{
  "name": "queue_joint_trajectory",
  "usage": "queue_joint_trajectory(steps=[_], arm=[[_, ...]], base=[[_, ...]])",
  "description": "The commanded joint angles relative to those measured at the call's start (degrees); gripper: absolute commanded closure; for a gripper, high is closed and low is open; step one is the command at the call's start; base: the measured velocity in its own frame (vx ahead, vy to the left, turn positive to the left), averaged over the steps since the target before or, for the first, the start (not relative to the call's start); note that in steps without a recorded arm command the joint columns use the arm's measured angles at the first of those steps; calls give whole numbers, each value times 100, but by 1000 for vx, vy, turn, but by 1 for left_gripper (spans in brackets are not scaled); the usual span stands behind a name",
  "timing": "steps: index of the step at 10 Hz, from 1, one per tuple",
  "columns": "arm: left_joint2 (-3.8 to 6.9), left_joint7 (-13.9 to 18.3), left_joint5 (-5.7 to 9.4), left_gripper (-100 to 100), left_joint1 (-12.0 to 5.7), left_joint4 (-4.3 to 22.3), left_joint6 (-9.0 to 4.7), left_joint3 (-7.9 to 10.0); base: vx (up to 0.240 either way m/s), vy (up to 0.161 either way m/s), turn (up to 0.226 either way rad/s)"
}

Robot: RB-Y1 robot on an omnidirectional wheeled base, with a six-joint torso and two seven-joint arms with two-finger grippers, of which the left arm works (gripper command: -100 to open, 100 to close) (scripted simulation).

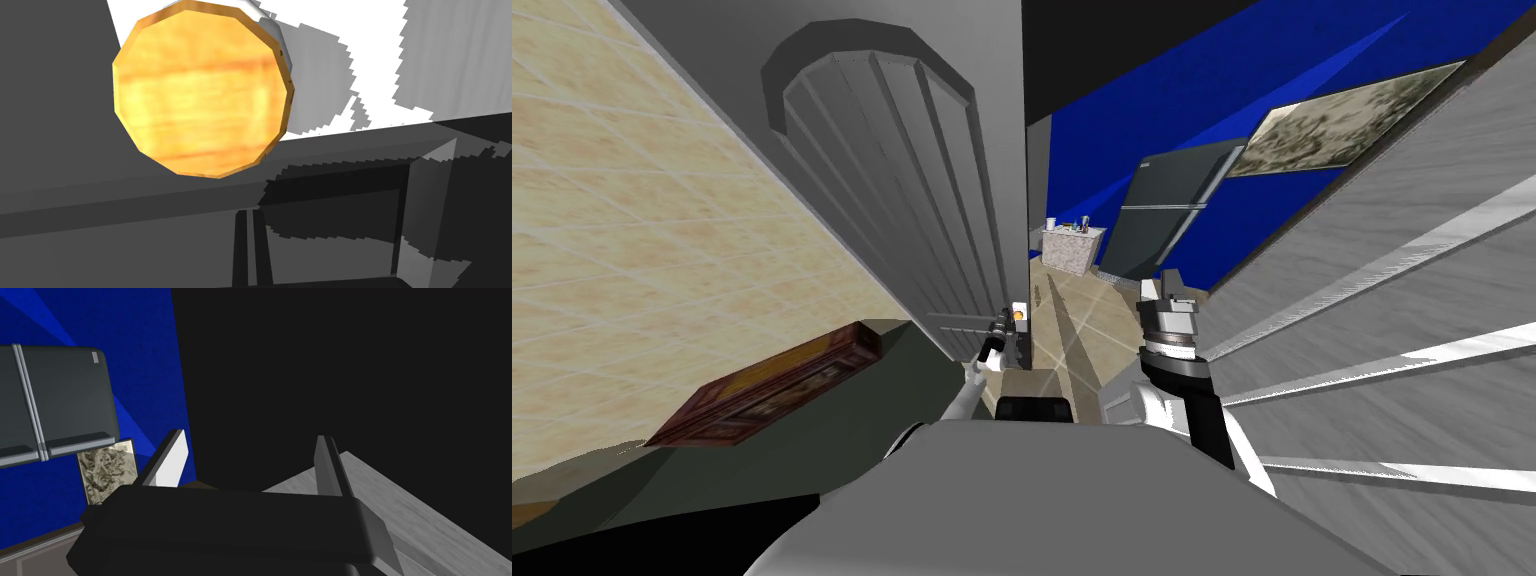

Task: Push the door open

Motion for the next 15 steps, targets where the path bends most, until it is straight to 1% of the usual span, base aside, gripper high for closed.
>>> queue_joint_trajectory(steps=[1, 2, 3, 4, 6, 7, 8, 9, 10, 11, 13, 14, 15], arm=[[47, -2, 2, -100, 29, -55, 47, -19], [55, -20, 13, -100, 41, -85, 72, -26], [33, -34, 20, -100, 49, -107, 91, -32], [-11, -47, 28, -100, 58, -129, 110, -37], [-213, -78, 46, -100, 79, -180, 154, -48], [-358, -92, 54, -100, 87, -202, 173, -54], [-437, -98, 57, -100, 91, -211, 181, -56], [-375, -96, 53, -100, 98, -201, 165, -57], [-253, -99, 51, -100, 94, -187, 147, -49], [-221, -102, 50, -100, 93, -182, 140, -45], [-105, -118, 41, -100, 83, -153, 98, -22], [-93, -125, 37, -100, 78, -140, 79, -12], [-106, -132, 34, -100, 73, -127, 60, -1]], base=[[-164, 71, 17], [-222, 74, 37], [-222, 29, 40], [-231, 28, 46], [-256, -17, 49], [-243, -109, 39], [-162, -176, 32], [-58, -82, 13], [41, 63, -20], [115, 87, -29], [177, 65, -23], [282, 0, -24], [260, -25, -13]])
